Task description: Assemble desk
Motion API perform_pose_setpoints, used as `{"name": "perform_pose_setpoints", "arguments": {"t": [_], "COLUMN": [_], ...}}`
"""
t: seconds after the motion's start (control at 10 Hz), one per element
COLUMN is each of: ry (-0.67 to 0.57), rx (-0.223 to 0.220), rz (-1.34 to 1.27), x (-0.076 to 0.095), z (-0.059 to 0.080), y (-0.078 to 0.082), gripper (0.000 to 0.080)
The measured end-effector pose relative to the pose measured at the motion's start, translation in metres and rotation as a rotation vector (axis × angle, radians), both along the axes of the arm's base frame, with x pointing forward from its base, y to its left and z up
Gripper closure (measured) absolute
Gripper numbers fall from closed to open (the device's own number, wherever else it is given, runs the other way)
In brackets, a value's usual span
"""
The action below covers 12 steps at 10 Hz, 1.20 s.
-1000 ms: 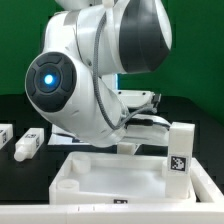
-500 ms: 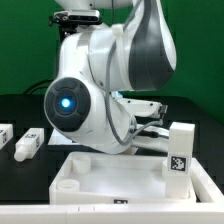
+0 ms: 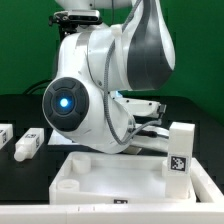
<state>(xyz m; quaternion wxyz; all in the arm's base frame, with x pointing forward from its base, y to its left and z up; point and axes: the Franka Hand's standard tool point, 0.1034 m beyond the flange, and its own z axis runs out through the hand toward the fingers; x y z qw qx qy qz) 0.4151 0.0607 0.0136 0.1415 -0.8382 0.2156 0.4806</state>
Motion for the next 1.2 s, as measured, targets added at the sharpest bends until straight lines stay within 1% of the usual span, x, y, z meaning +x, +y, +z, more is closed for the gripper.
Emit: {"name": "perform_pose_setpoints", "arguments": {"t": [0.1,0.2,0.3,0.4,0.5,0.6,0.7,0.8,0.9,1.0,1.1,1.2], "ry": [0.021,-0.024,-0.126,-0.205,-0.304,-0.366,-0.391,-0.471,-0.566,-0.643,-0.763,-0.86], "rx": [0.026,0.029,0.022,0.022,-0.005,-0.044,-0.059,-0.088,-0.065,-0.046,-0.073,-0.114], "rz": [0.004,0.009,0.014,0.02,0.018,0.012,0.01,0.008,0.05,0.075,0.152,0.196], "x": [0.008,0.028,0.049,0.063,0.076,0.074,0.069,0.078,0.081,0.094,0.115,0.128], "z": [0.02,0.038,0.062,0.084,0.089,0.083,0.083,0.082,0.088,0.11,0.129,0.143], "y": [-0.003,-0.008,-0.012,-0.017,-0.017,-0.015,-0.014,-0.017,-0.032,-0.051,-0.063,-0.058], "gripper": [0.0515,0.0515,0.0515,0.0515,0.0515,0.0515,0.0515,0.0515,0.0515,0.0515,0.0515,0.0515]}}
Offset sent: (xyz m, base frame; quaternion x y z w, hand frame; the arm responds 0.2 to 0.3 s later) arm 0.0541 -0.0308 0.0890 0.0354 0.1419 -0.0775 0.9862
